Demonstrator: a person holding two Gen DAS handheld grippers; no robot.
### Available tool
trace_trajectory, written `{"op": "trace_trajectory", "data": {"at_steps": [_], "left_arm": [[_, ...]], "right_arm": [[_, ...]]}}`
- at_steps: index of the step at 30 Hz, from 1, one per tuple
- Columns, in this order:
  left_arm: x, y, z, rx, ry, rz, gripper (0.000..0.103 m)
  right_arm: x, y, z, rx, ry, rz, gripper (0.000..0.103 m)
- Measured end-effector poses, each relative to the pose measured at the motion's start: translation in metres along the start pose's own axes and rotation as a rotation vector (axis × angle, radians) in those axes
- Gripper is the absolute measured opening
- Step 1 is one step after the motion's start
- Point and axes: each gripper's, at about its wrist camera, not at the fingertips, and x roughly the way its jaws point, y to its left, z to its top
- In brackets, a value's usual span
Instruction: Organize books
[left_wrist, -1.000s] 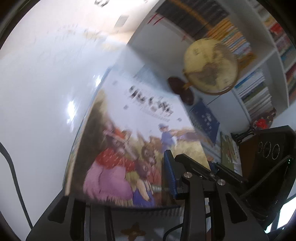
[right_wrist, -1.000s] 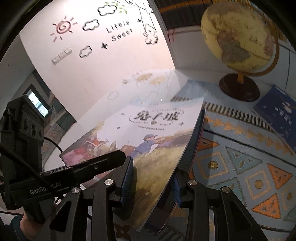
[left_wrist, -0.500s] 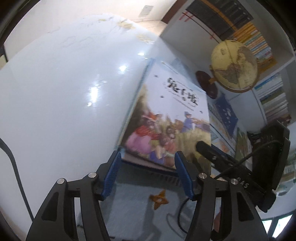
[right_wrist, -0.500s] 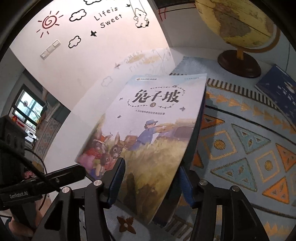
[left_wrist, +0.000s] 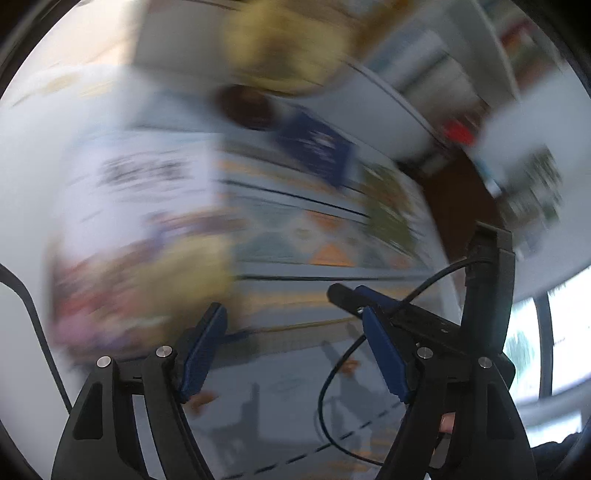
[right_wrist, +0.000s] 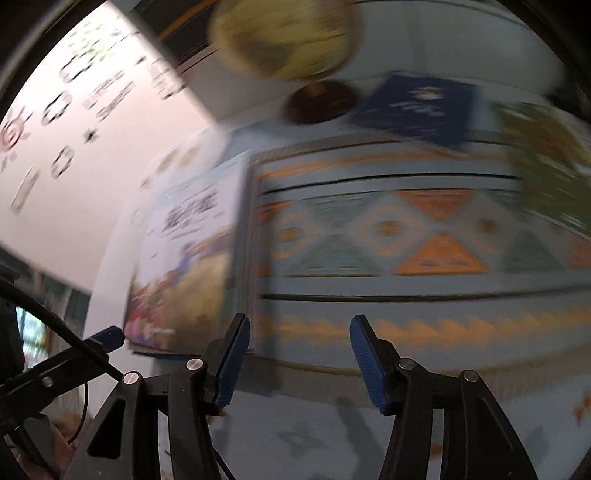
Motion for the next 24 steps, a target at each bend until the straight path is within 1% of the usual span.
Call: {"op": "trace_trajectory", "data": {"at_steps": [2, 3, 5, 7, 10, 14, 17, 20, 22, 24], "left_arm": [[0.023, -0.027, 0.011, 0.085, 0.046, -0.057, 0.075], [0.038, -0.045, 0.016, 0.142, 0.083, -0.081, 0.075], [0.052, -0.070, 0.020, 0.208, 0.119, -0.106, 0.075], [0.068, -0.100, 0.024, 0.286, 0.142, -0.157, 0.075], [0.086, -0.137, 0.030, 0.376, 0.158, -0.204, 0.075], [0.106, -0.167, 0.037, 0.422, 0.171, -0.210, 0.075], [0.119, -0.176, 0.043, 0.425, 0.170, -0.192, 0.075], [0.137, -0.187, 0.056, 0.409, 0.157, -0.181, 0.075], [0.156, -0.198, 0.074, 0.400, 0.155, -0.183, 0.075], [0.169, -0.209, 0.092, 0.404, 0.123, -0.169, 0.075]], "right_arm": [[-0.020, -0.027, -0.002, 0.076, -0.036, -0.058, 0.054], [-0.031, -0.039, -0.005, 0.111, -0.056, -0.083, 0.054], [-0.053, -0.063, -0.013, 0.183, -0.092, -0.136, 0.055], [-0.074, -0.087, -0.023, 0.257, -0.117, -0.181, 0.055], [-0.097, -0.120, -0.038, 0.351, -0.147, -0.226, 0.055], [-0.115, -0.146, -0.046, 0.418, -0.175, -0.258, 0.055], [-0.116, -0.158, -0.042, 0.431, -0.181, -0.262, 0.055], [-0.110, -0.170, -0.030, 0.414, -0.176, -0.265, 0.055], [-0.107, -0.181, -0.017, 0.397, -0.176, -0.273, 0.055], [-0.104, -0.194, -0.001, 0.386, -0.180, -0.266, 0.055]]}}
